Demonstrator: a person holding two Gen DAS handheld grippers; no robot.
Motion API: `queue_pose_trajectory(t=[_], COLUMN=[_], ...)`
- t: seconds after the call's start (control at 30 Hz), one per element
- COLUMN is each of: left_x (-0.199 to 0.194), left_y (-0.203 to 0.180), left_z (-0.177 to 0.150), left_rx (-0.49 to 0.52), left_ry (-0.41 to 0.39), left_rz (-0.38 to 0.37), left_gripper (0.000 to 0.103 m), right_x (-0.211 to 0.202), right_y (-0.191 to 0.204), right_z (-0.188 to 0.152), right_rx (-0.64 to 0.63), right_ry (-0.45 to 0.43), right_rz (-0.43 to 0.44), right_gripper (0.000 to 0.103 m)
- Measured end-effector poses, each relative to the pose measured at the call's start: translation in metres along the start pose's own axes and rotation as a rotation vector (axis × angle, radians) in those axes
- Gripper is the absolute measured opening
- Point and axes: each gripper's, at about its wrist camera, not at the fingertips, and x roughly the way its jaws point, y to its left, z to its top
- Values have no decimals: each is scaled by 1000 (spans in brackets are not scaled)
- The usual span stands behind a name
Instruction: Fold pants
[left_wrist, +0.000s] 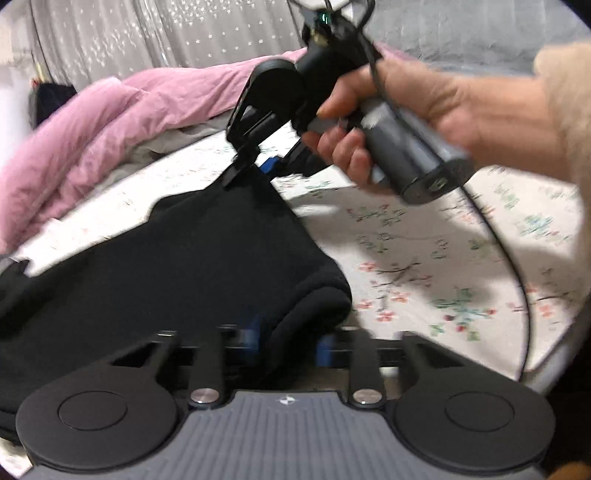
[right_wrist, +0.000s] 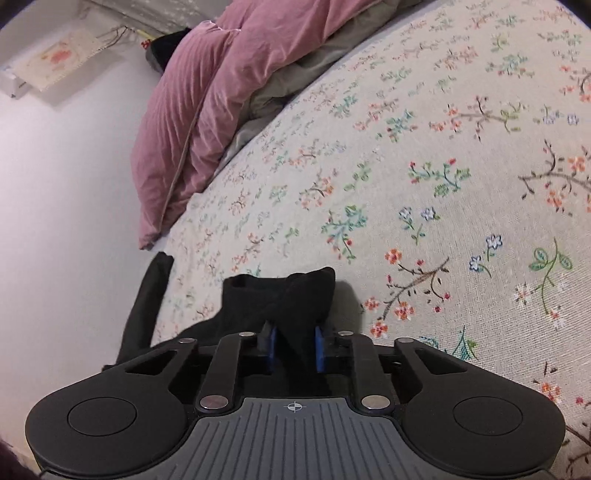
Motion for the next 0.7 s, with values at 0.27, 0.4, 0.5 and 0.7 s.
queue_pose_trajectory(t=[0.27,0.4,0.5,0.7], left_x=[-33,-50,-62,-82], left_y=[3,-7,-22,-54], left_z=[18,33,41,42], left_rx=[-110,-158,-187,-222], left_ry=[-62,-96,-119,-144], left_rz=[-12,-86,-169,-336], left_gripper=[31,31,31,31], right_x=[-31,-62,-97,-175], right_y=[2,-18,-42,-86], right_z=[3,8,7,-17], right_rx=[11,82,171,297], right_ry=[-35,-63,-89,-171], right_rz=[9,3,-14,-78], right_gripper=[11,10,10,10])
